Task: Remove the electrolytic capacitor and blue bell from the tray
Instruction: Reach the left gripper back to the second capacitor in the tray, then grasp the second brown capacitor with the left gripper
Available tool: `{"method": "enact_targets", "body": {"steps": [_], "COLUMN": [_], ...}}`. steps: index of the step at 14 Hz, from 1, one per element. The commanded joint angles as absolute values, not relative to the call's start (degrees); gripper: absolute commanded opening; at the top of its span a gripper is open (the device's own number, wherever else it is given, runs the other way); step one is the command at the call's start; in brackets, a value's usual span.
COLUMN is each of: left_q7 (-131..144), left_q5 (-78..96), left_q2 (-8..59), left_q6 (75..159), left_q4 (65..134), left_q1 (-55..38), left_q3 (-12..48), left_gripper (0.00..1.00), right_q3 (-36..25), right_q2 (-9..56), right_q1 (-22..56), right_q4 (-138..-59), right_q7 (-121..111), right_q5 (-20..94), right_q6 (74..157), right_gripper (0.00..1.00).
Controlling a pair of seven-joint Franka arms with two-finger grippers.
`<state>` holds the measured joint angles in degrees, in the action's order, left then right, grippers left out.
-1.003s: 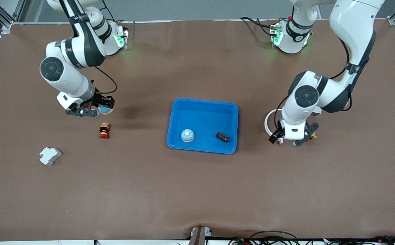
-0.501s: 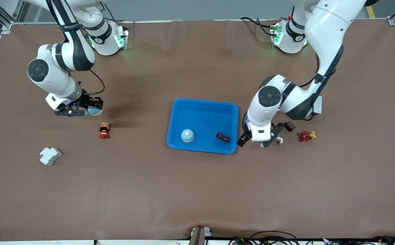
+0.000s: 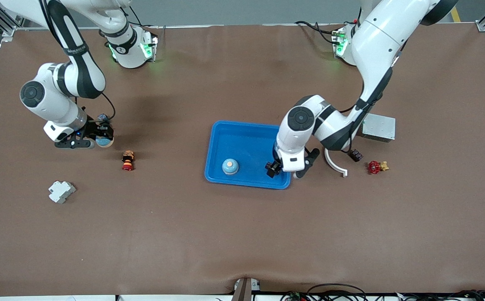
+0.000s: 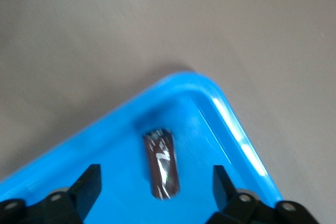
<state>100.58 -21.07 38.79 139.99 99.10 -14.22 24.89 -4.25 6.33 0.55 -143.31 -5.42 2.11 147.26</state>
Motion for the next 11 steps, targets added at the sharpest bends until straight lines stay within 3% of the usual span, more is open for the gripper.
{"method": "enact_targets", "body": {"steps": [1,3,7,11], "left_q7": [102.39,102.48,102.3,102.13], "left_q5": [-21.97,-21.97,-22.15,-22.5], "left_q2": [41.3,42.18,43.24,43.59], "left_q6": [141.94,143.16,144.23,144.23], "left_q4": [97.38,97.38,97.73,97.82], "left_q1": [-15.9,-15.91,-15.82,-15.91], "left_q3": [24.52,24.43,23.47,22.85], "left_gripper": [0.83,0.73,0.67,0.42], "right_q3": [-3.16,-3.16,-3.08,-3.16], "right_q2": [9.66,11.33,13.62,14.68], "right_q1": [-1.93,-2.98,-3.78,-3.78], "right_q4": [-143.18,-143.0,-142.12,-141.94], "right_q7": [-8.08,-9.14,-9.23,-9.23], "right_q5": [1.93,2.02,2.2,2.46], "right_q6": [151.25,153.01,153.98,154.6], "right_gripper": [0.0,0.0,0.0,0.0]}}
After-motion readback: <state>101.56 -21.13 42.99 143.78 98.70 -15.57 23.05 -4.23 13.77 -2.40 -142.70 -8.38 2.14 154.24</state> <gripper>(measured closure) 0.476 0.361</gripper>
